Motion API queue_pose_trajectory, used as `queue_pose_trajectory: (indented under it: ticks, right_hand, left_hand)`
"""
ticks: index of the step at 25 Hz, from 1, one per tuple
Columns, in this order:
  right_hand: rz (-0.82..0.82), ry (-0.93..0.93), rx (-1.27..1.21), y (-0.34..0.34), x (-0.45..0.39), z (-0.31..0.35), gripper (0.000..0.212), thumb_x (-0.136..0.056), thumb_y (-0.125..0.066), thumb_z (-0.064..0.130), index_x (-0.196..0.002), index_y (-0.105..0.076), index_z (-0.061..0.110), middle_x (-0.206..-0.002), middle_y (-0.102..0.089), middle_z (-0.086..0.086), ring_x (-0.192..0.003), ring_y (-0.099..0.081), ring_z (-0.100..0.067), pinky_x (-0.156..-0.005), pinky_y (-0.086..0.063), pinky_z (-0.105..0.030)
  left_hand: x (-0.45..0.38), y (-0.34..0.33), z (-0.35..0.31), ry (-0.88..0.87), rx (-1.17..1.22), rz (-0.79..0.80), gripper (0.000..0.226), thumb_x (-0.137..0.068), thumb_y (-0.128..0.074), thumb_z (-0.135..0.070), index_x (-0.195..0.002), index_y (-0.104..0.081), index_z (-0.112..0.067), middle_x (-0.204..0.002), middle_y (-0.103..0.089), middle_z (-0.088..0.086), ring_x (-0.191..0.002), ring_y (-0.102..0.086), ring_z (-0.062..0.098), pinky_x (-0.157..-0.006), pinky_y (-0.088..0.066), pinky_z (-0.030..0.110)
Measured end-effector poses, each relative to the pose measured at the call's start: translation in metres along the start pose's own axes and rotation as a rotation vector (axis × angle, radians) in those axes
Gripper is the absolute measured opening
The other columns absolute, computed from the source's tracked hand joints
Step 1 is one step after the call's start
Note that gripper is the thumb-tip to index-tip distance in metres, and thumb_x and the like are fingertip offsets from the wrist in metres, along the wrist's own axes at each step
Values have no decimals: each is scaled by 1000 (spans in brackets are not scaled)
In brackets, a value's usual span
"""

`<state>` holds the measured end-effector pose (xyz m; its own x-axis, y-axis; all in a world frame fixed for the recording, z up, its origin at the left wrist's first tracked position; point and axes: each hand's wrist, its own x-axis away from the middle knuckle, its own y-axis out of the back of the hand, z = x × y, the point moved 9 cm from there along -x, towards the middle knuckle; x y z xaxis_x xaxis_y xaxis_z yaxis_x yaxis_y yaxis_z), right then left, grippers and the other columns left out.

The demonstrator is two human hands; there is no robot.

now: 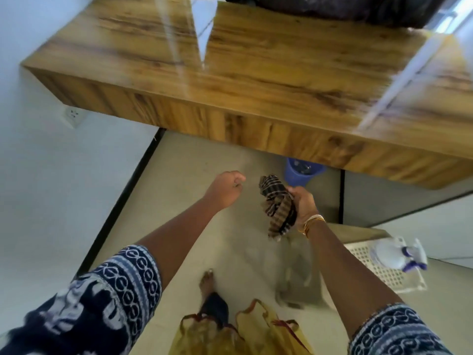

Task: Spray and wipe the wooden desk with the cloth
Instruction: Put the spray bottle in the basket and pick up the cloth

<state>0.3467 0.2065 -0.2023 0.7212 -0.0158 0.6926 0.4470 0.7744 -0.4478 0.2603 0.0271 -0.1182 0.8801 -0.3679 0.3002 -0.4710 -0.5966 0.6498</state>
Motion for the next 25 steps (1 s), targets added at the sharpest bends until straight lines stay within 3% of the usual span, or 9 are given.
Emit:
queue_pose_trajectory:
  ticks: [4, 8, 11, 15, 18, 23, 25]
  right_hand:
    - [-97, 24, 28, 105, 49, -16, 49, -79, -28, 3, -119, -54, -4, -93, -64, -27, -74, -63, -39, -69, -54, -41]
    - [-305, 45, 123, 216, 78, -30, 49, -80, -32, -10, -125, -49, -16, -104, -56, -34, -90, -57, -46, -87, -49, -57]
    - [-411, 27, 222, 282, 86, -40, 44, -77, -39, -13, -117, -57, -13, -106, -59, -35, -96, -58, -47, -97, -43, -66]
    - [-515, 18, 400, 342, 76, -41, 50, -75, -44, -14, -120, -61, 2, -116, -62, -33, -109, -59, -47, -99, -46, -59]
    - [-538, 20, 532, 366, 64, -38, 52, -74, -48, -12, -119, -61, 9, -112, -65, -23, -105, -59, -40, -96, -48, -46]
    - [-392, -83, 699, 381, 28, -51, 46, -84, -47, -10, -123, -60, 11, -118, -62, -15, -111, -56, -34, -97, -45, -40]
    - [-576, -21, 949, 394, 30, -46, 41, -88, -48, -5, -124, -58, 13, -122, -59, -13, -116, -54, -32, -99, -44, -39]
  left_hand:
    - [33, -103, -42, -87, -52, 106, 34, -92, -53, -8, -124, -63, -9, -126, -61, 13, -113, -60, 25, -97, -48, 34]
    - [59, -201, -70, -118, -96, 212, 36, -92, -53, -10, -127, -59, -10, -128, -57, 15, -117, -57, 28, -98, -46, 39]
    - [68, -256, -75, -122, -119, 278, 37, -92, -53, -11, -128, -59, -11, -128, -57, 14, -118, -56, 26, -99, -45, 38]
    - [63, -294, -65, -113, -100, 261, 37, -90, -55, -9, -127, -59, -10, -125, -59, 15, -114, -57, 27, -99, -45, 36]
    - [58, -319, -54, -112, -99, 272, 36, -91, -55, -10, -126, -59, -10, -122, -60, 14, -112, -58, 26, -97, -46, 34]
    - [50, -349, -42, -68, -48, 276, 36, -93, -54, -12, -128, -59, -15, -125, -60, 10, -109, -58, 21, -86, -44, 23]
    - [50, -359, -42, -69, -41, 289, 35, -92, -53, -11, -127, -59, -16, -125, -60, 9, -111, -58, 19, -84, -40, 21]
